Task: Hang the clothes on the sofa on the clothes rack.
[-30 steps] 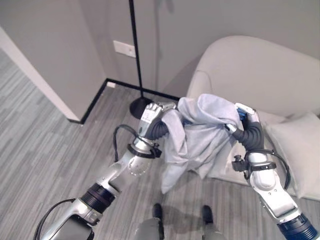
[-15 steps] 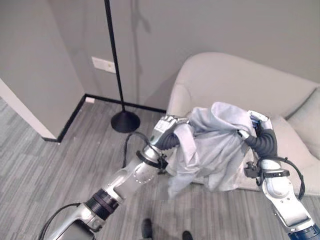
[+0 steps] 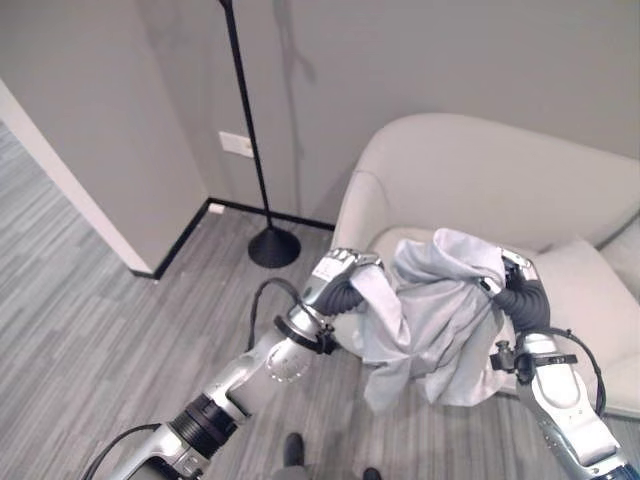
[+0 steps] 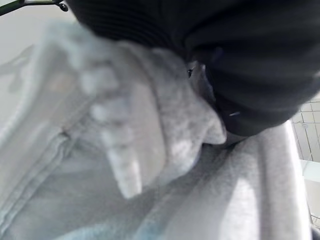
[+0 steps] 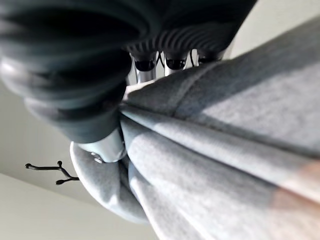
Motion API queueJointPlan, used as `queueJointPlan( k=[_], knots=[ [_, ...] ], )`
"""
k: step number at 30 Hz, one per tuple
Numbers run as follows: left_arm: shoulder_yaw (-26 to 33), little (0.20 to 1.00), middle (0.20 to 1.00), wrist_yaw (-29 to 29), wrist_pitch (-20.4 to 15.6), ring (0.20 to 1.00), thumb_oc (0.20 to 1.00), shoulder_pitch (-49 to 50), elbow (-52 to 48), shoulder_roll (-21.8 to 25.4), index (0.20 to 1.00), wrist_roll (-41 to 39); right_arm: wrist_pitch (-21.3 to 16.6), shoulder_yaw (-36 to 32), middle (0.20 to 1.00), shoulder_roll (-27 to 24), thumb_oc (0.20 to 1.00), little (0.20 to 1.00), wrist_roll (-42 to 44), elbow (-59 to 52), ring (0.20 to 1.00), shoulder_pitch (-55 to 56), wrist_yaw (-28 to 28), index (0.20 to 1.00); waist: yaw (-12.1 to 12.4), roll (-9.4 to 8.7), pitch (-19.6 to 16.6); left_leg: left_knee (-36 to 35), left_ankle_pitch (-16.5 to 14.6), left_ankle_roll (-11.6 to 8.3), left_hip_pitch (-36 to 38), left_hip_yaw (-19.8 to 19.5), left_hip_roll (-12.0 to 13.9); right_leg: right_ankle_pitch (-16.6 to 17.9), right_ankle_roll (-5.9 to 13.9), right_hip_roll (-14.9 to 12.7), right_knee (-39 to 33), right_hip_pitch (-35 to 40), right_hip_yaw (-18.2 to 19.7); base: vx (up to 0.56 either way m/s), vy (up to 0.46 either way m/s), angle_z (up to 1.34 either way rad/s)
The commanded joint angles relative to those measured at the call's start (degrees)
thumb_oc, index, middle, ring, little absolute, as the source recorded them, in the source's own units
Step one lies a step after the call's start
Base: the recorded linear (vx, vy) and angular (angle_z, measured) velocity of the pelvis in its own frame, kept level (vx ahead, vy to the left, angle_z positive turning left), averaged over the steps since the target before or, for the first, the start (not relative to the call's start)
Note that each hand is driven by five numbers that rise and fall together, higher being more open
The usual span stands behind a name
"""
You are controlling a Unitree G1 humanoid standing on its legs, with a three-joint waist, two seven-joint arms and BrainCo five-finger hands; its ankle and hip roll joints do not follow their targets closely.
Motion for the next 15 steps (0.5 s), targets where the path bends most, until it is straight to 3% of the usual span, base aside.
queueJointPlan(
  k=[1, 2, 3, 9, 12, 15],
  knots=[
    [1.6, 0.200, 0.200, 1.4, -2.7, 0.200, 0.200, -3.6, -0.1, -2.2, 0.200, -2.4, -4.1, -5.2, 0.200, -0.3, 0.200, 0.200, -1.9, -5.1, 0.200, -3.3, -1.4, 0.200, 0.7, -1.27, -2.1, -2.6, 0.0, -2.29, 1.1, -5.2, 4.8, 2.2, 4.31, -1.9, -0.3, -1.7, 1.1, 0.05, 0.076, 0.05],
    [1.6, 0.200, 0.200, 1.5, -2.7, 0.200, 0.200, -3.7, 0.0, -2.3, 0.200, -2.4, -4.1, -5.2, 0.200, -0.3, 0.200, 0.200, -1.9, -5.1, 0.200, -3.3, -1.4, 0.200, 0.6, -1.22, -2.1, -3.2, 0.4, -2.38, 1.3, -5.2, 4.9, 2.2, 4.26, -1.9, -0.3, -1.8, 1.0, 0.12, 0.201, 0.14],
    [1.2, 0.200, 0.200, 2.6, -3.2, 0.200, 0.200, -5.0, 1.3, -3.3, 0.200, -2.6, -4.4, -4.5, 0.200, 0.1, 0.200, 0.200, 0.5, -2.8, 0.200, -4.7, -2.0, 0.200, 1.0, -0.37, -1.8, -8.3, 3.4, -3.98, 0.0, -7.0, 8.0, 1.7, 4.85, -3.4, -0.9, -1.5, 2.1, 0.10, 0.158, 0.27],
    [2.4, 0.200, 0.200, 7.4, -4.1, 0.200, 0.200, -4.2, 2.3, -3.6, 0.200, -3.2, -5.1, -4.7, 0.200, 1.6, 0.200, 0.200, 3.9, -0.3, 0.200, -4.9, -3.1, 0.200, 2.5, 1.99, -1.0, -8.1, 4.9, -6.19, -1.4, -9.3, 12.2, 1.9, 6.67, -6.8, -4.3, -0.4, 6.5, 0.17, 0.331, -0.28],
    [1.6, 0.200, 0.200, 8.4, -4.0, 0.200, 0.200, -4.8, 2.2, -3.3, 0.200, -3.2, -6.0, -6.6, 0.200, 2.1, 0.200, 0.200, 6.1, 0.5, 0.200, -4.3, -2.4, 0.200, 2.2, 3.03, -0.8, -2.3, 0.8, -6.78, -1.9, -4.5, 13.1, 4.0, 9.28, -12.3, -7.2, -1.0, 7.7, 0.24, 0.702, -0.84],
    [0.1, 0.200, 0.200, 8.8, -4.5, 0.200, 0.200, -6.0, 2.4, -3.1, 0.200, -2.7, -6.6, -8.4, 0.200, 3.3, 0.200, 0.200, 7.3, 1.6, 0.200, -3.2, -3.0, 0.200, 1.3, 3.40, -1.4, -0.1, -0.8, -6.59, -4.1, -3.5, 11.0, 6.5, 10.48, -15.0, -7.2, -3.7, 6.2, 0.10, 0.432, -0.38]
  ],
)
